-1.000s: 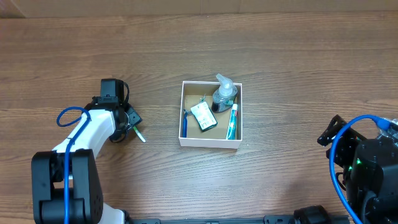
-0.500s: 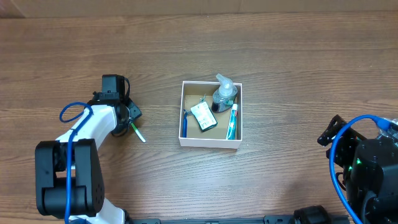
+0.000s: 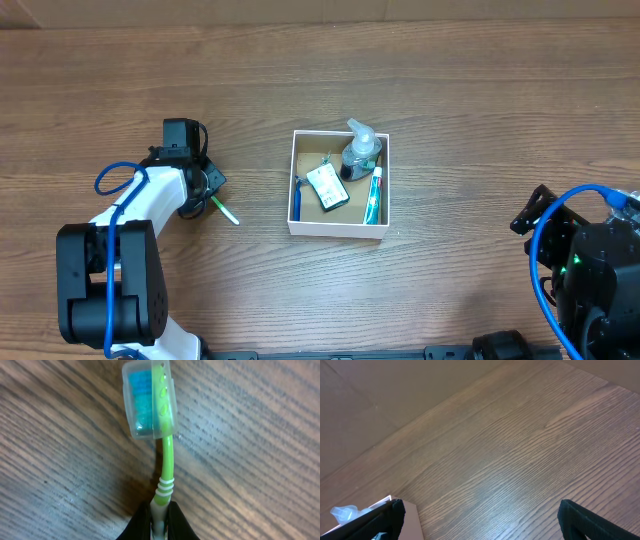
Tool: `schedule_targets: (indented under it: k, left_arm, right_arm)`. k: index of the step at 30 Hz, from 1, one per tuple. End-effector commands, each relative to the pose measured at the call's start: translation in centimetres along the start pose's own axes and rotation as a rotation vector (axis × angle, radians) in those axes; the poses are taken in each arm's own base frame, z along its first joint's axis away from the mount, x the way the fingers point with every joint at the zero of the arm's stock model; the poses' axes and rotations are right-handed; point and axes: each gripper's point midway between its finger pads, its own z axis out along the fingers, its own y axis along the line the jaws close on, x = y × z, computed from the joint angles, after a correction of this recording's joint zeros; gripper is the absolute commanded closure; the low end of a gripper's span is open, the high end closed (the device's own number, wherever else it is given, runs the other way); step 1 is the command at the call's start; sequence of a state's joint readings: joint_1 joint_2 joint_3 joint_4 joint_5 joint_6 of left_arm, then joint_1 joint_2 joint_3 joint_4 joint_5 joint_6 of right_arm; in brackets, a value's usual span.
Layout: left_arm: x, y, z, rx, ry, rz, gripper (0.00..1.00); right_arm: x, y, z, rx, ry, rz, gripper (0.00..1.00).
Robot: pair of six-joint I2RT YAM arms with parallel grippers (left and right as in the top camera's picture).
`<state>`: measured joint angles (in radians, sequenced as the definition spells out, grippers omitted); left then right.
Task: Pack container
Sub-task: 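Lift the toothbrush with the left gripper and drop it into the box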
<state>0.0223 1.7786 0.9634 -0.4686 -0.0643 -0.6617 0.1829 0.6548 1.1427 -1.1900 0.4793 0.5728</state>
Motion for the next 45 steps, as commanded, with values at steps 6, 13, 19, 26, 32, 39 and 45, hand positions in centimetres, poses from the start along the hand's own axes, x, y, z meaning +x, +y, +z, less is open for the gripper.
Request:
schedule_targets:
  k: [6,13,19,26,32,39,45]
  left_arm:
    - [-1.4,-1.4,-5.8,0.067,-0.040,0.088,0.96]
    - [-1.7,-4.0,-11.6,0.186,-0.166,0.137,0.96]
    - [0.2,-7.3,-16.3,0.315,-0.234,0.218,0.95]
    - [4.6,-13.6,-20.9,0.483,-0.272,0.396,0.93]
    - [7.3,-17.3,-22.2,0.569,-0.307,0.476,0.93]
    - [9.8,-20.3,-19.6,0.581,-0.269,0.509,0.93]
    - [11.1,-20.8,-17.9,0.558,-0.228,0.528,0.60]
  right_arm:
    - [-0.7,-0.1,-0.4,0.005,-0.026,0.015,0.00]
    - [-0.7,-0.1,-0.4,0.005,-0.026,0.015,0.00]
    - [-0.7,-0.1,-0.4,0.005,-0.026,0.015,0.00]
    - [-0.7,-0.1,-0.4,0.005,-0.026,0.015,0.00]
    - [-0.7,-0.1,-0.4,0.005,-0.026,0.015,0.00]
    - [-0.7,-0.1,-0.4,0.005,-0.026,0.015,0.00]
    - [-0.7,-0.1,-0.4,0.005,-0.026,0.015,0.00]
